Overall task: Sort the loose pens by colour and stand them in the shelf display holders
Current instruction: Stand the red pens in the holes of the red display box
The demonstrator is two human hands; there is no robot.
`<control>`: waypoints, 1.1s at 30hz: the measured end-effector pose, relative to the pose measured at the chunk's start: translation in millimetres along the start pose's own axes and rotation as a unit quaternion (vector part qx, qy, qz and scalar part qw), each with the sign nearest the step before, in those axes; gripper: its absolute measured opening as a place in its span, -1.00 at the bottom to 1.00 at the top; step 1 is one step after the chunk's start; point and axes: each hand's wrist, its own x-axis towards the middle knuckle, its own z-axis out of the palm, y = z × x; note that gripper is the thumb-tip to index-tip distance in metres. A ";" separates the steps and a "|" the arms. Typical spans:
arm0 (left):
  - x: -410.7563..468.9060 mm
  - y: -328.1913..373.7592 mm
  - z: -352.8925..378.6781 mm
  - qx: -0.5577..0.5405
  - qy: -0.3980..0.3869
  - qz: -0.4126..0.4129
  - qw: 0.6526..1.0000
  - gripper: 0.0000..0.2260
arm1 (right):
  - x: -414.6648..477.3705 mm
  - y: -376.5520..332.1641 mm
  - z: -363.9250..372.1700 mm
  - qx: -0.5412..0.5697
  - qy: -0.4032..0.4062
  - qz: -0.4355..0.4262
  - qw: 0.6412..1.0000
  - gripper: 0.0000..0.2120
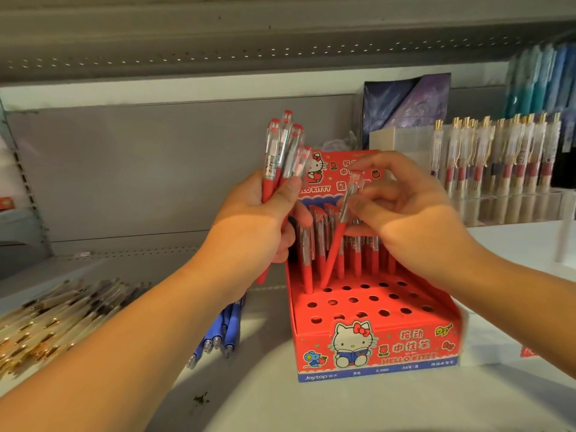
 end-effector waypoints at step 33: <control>-10.3 0.1 7.1 -0.002 -0.135 -0.065 0.989 -0.84 | 2.6 -8.7 -2.5 0.211 -0.046 0.111 0.970 -0.73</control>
